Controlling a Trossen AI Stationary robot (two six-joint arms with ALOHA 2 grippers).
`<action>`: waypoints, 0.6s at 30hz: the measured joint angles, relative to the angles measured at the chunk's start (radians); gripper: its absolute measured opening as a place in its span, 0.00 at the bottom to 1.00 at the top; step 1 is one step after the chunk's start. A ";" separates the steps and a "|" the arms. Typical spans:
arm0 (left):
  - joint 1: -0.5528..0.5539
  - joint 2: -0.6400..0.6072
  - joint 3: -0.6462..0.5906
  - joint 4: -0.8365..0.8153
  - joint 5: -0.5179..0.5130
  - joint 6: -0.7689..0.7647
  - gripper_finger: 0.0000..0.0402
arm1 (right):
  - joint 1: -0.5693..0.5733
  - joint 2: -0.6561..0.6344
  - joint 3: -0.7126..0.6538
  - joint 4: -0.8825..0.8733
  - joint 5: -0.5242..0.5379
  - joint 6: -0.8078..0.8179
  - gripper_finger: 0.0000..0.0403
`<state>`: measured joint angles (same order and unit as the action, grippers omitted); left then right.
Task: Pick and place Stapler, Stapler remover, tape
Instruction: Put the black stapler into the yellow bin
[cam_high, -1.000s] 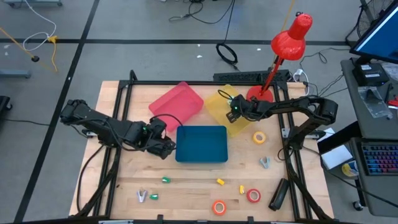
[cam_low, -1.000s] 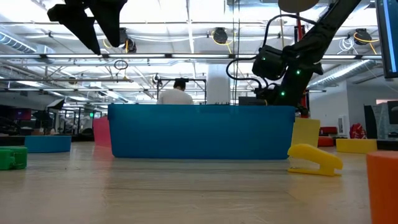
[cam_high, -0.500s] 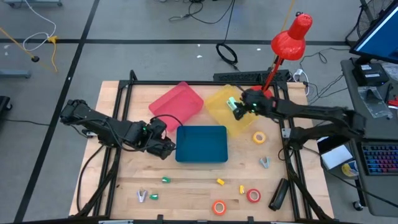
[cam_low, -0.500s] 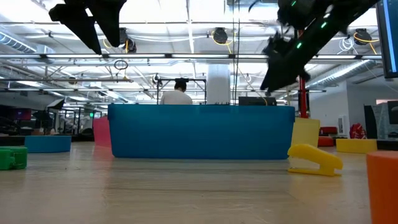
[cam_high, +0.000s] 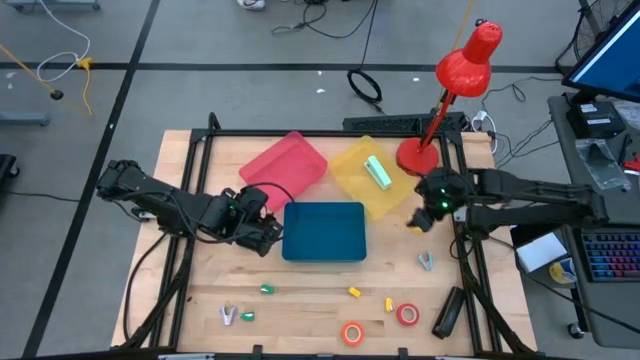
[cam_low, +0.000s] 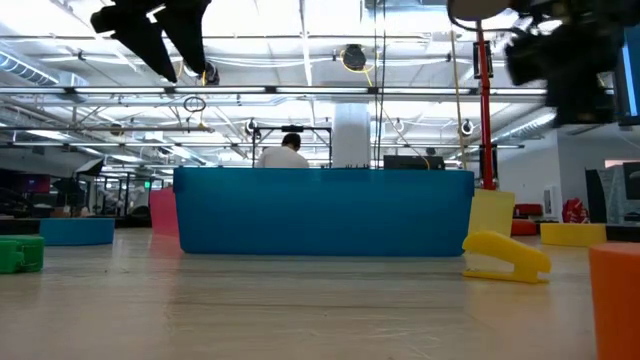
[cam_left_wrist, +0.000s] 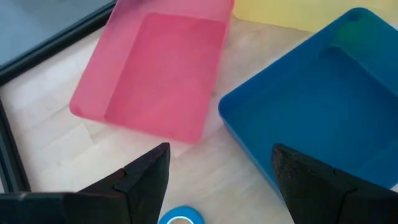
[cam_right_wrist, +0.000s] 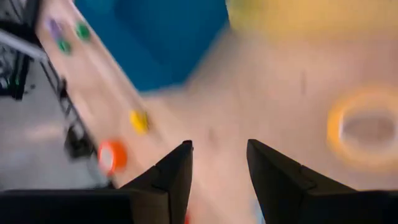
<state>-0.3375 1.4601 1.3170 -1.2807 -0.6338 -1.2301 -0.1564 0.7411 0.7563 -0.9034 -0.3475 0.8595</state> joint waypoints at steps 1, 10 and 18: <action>0.002 0.000 0.000 0.000 0.000 0.002 0.68 | 0.012 -0.010 0.000 -0.043 -0.031 0.036 0.36; 0.002 0.000 0.000 0.002 -0.001 -0.003 0.68 | 0.160 -0.087 0.000 -0.233 -0.188 0.462 0.36; 0.002 0.000 0.000 0.003 -0.004 -0.005 0.68 | 0.338 -0.091 0.000 -0.229 -0.252 0.836 0.36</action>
<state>-0.3355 1.4601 1.3170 -1.2774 -0.6380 -1.2354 0.1815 0.6504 0.7563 -1.1329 -0.5995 1.6954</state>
